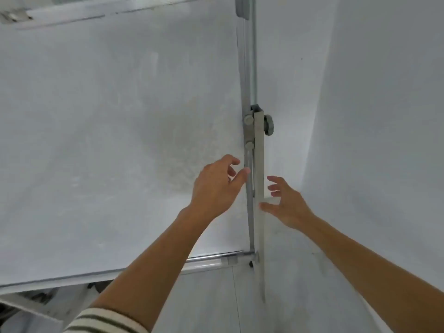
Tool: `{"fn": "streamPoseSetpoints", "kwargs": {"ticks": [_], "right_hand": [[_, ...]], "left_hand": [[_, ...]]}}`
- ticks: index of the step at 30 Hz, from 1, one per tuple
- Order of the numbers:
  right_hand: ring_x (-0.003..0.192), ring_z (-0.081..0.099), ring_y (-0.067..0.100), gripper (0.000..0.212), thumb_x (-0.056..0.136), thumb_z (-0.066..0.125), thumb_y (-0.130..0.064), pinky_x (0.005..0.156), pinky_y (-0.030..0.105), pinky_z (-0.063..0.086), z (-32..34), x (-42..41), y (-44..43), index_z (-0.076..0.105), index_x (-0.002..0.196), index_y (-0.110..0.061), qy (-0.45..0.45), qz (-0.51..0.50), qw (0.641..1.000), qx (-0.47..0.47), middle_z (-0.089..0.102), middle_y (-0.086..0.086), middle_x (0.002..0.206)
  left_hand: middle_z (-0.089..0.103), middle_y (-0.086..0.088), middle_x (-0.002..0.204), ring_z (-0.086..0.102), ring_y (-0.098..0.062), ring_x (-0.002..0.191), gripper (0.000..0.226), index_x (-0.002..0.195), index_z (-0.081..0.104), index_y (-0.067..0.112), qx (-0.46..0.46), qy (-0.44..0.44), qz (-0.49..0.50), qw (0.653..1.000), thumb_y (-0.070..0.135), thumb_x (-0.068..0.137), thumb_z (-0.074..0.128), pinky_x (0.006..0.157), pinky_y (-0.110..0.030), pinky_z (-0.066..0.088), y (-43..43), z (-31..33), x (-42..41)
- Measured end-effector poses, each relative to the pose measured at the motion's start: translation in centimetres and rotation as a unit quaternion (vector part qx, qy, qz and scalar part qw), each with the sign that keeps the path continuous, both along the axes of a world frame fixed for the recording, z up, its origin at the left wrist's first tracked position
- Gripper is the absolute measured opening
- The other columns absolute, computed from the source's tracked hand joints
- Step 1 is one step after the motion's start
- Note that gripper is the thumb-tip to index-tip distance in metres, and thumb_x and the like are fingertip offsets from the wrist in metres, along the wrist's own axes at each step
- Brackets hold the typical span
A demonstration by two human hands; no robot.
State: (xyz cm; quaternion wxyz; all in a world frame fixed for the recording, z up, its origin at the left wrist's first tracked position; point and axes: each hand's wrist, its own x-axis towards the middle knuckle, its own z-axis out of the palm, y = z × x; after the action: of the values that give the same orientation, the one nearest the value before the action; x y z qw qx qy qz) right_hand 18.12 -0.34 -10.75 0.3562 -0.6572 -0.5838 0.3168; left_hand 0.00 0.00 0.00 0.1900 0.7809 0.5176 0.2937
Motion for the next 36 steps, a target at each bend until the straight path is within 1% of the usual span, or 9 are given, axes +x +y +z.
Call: {"fn": "streamPoseSetpoints", "kwargs": {"ticks": [4, 9, 13, 18, 21, 26, 30, 33, 36], "right_hand": [[0.115, 0.054, 0.018, 0.084, 0.074, 0.079, -0.031, 0.099, 0.040, 0.047, -0.3, -0.4, 4.2, 0.029, 0.141, -0.025, 0.001, 0.047, 0.998, -0.045, 0.054, -0.004, 0.127], [0.095, 0.065, 0.026, 0.053, 0.081, 0.067, -0.026, 0.086, 0.046, 0.054, -1.8, -0.9, 7.2, 0.039, 0.125, -0.024, -0.022, 0.037, 0.997, -0.065, 0.066, 0.005, 0.108], [0.082, 0.066, 0.024, 0.037, 0.086, 0.060, -0.024, 0.076, 0.044, 0.056, -2.4, -1.3, 6.4, 0.042, 0.117, -0.022, -0.033, 0.025, 0.998, -0.050, 0.068, 0.003, 0.097], [0.078, 0.066, 0.024, 0.030, 0.085, 0.057, -0.021, 0.074, 0.046, 0.057, -2.4, -2.4, 3.2, 0.043, 0.112, -0.021, -0.041, -0.004, 0.998, -0.040, 0.066, 0.006, 0.089], [0.082, 0.066, 0.025, 0.038, 0.086, 0.056, -0.021, 0.078, 0.048, 0.056, -2.7, -3.7, -0.5, 0.041, 0.121, -0.023, -0.038, -0.032, 0.998, -0.039, 0.067, 0.007, 0.093], [0.089, 0.066, 0.026, 0.043, 0.090, 0.057, -0.021, 0.081, 0.041, 0.055, -2.8, -6.6, -7.8, 0.040, 0.129, -0.023, -0.023, -0.069, 0.997, -0.041, 0.066, 0.006, 0.098], [0.093, 0.065, 0.029, 0.053, 0.089, 0.056, -0.021, 0.085, 0.044, 0.054, -2.6, -8.6, -13.4, 0.033, 0.136, -0.026, -0.025, -0.079, 0.995, -0.053, 0.067, 0.008, 0.105], [0.095, 0.065, 0.032, 0.051, 0.090, 0.056, -0.020, 0.079, 0.039, 0.052, -2.4, -9.9, -16.9, 0.033, 0.136, -0.022, -0.032, -0.074, 0.995, -0.055, 0.066, 0.012, 0.106], [0.093, 0.066, 0.032, 0.048, 0.090, 0.057, -0.020, 0.083, 0.045, 0.055, -2.7, -11.0, -20.3, 0.034, 0.132, -0.021, -0.033, -0.069, 0.996, -0.050, 0.066, 0.012, 0.105]], "left_hand": [[0.069, 0.001, 0.101, 0.064, -0.018, 0.090, 0.045, 0.120, 0.057, 0.021, 0.002, 0.061, 0.048, 0.997, 0.054, 0.091, 0.049, 0.081, -0.035, 0.053, 3.2, 0.0, 3.1], [0.061, 0.004, 0.073, 0.060, -0.020, 0.069, 0.035, 0.083, 0.058, 0.020, 0.018, 0.076, 0.085, 0.993, 0.053, 0.091, 0.049, 0.064, -0.031, 0.043, 6.2, -0.4, 4.8], [0.046, 0.008, 0.056, 0.050, -0.018, 0.056, 0.033, 0.073, 0.050, 0.021, 0.038, 0.079, 0.074, 0.993, 0.046, 0.095, 0.047, 0.058, -0.029, 0.038, 6.7, -0.9, 4.5], [0.043, 0.011, 0.052, 0.043, -0.009, 0.048, 0.028, 0.070, 0.047, 0.025, 0.035, 0.027, 0.010, 0.999, 0.037, 0.095, 0.051, 0.051, -0.024, 0.031, 4.3, -1.5, 2.9], [0.043, 0.012, 0.051, 0.043, -0.010, 0.049, 0.030, 0.067, 0.046, 0.026, 0.030, 0.009, -0.028, 0.999, 0.035, 0.095, 0.052, 0.054, -0.027, 0.034, 1.4, -1.6, 1.6], [0.043, 0.013, 0.055, 0.045, -0.012, 0.054, 0.024, 0.077, 0.051, 0.023, 0.044, 0.012, -0.079, 0.996, 0.036, 0.096, 0.050, 0.057, -0.029, 0.038, -5.0, -1.9, -0.9], [0.051, 0.007, 0.064, 0.054, -0.020, 0.061, 0.025, 0.082, 0.057, 0.018, 0.053, 0.014, -0.088, 0.995, 0.037, 0.096, 0.049, 0.063, -0.035, 0.051, -10.2, -2.1, -2.8], [0.052, 0.005, 0.066, 0.054, -0.021, 0.063, 0.026, 0.083, 0.058, 0.017, 0.064, 0.025, -0.088, 0.994, 0.038, 0.096, 0.048, 0.063, -0.034, 0.050, -13.5, -2.0, -4.0], [0.051, 0.006, 0.065, 0.052, -0.019, 0.061, 0.027, 0.083, 0.057, 0.017, 0.070, 0.032, -0.087, 0.993, 0.038, 0.097, 0.047, 0.061, -0.032, 0.046, -16.8, -2.0, -5.2]]}}
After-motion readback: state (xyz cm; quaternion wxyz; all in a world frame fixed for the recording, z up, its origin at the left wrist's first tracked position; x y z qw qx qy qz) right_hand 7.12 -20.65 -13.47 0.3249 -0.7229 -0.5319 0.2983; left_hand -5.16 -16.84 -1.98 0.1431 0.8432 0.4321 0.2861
